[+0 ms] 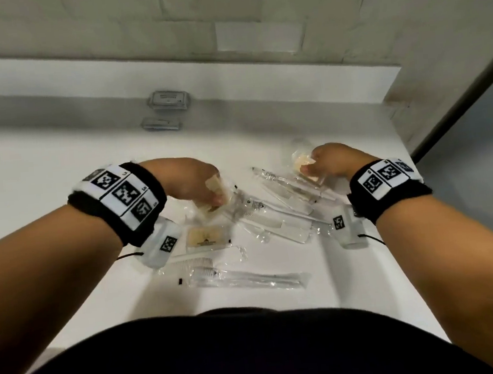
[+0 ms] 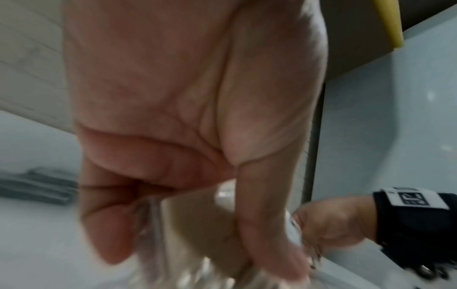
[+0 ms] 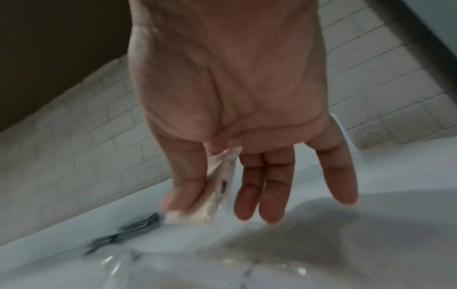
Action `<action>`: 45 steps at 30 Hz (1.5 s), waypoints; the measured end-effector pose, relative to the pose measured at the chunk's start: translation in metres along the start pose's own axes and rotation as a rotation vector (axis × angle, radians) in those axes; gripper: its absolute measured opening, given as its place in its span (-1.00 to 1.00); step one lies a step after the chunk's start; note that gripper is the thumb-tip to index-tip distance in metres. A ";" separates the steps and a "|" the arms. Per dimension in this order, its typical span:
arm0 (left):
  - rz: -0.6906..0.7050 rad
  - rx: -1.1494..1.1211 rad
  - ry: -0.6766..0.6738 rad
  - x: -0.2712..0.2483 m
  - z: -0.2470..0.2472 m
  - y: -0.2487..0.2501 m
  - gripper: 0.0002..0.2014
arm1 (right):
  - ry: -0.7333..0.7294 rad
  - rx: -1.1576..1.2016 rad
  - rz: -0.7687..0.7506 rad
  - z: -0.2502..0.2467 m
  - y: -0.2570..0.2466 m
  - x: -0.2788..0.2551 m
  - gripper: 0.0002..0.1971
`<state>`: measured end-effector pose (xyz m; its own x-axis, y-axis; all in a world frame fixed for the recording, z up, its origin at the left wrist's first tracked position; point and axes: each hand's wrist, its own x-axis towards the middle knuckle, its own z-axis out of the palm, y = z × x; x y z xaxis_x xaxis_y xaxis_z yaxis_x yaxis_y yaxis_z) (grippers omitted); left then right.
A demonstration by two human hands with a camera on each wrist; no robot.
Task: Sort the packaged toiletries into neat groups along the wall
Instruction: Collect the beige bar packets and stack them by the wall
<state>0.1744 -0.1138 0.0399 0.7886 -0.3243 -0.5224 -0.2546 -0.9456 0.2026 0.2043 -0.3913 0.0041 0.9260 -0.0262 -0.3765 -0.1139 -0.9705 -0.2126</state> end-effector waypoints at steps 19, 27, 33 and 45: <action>-0.160 0.048 0.077 -0.029 0.077 0.005 -0.51 | 0.119 -0.155 -0.042 0.027 -0.007 -0.027 -0.61; -0.159 -0.246 0.273 -0.029 0.070 -0.007 -0.50 | 0.133 -0.040 0.020 0.016 0.029 -0.033 -0.65; -0.149 -0.699 0.452 -0.026 0.074 -0.005 -0.44 | 0.129 -0.089 0.024 0.020 0.026 -0.034 -0.69; -0.069 -1.416 0.581 -0.018 0.082 -0.004 -0.55 | 0.060 -0.147 -0.026 0.017 0.020 -0.021 -0.71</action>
<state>0.1155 -0.1063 -0.0193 0.9650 0.0919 -0.2457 0.2507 -0.0477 0.9669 0.1767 -0.4062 -0.0081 0.9484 -0.0110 -0.3168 -0.0402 -0.9955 -0.0858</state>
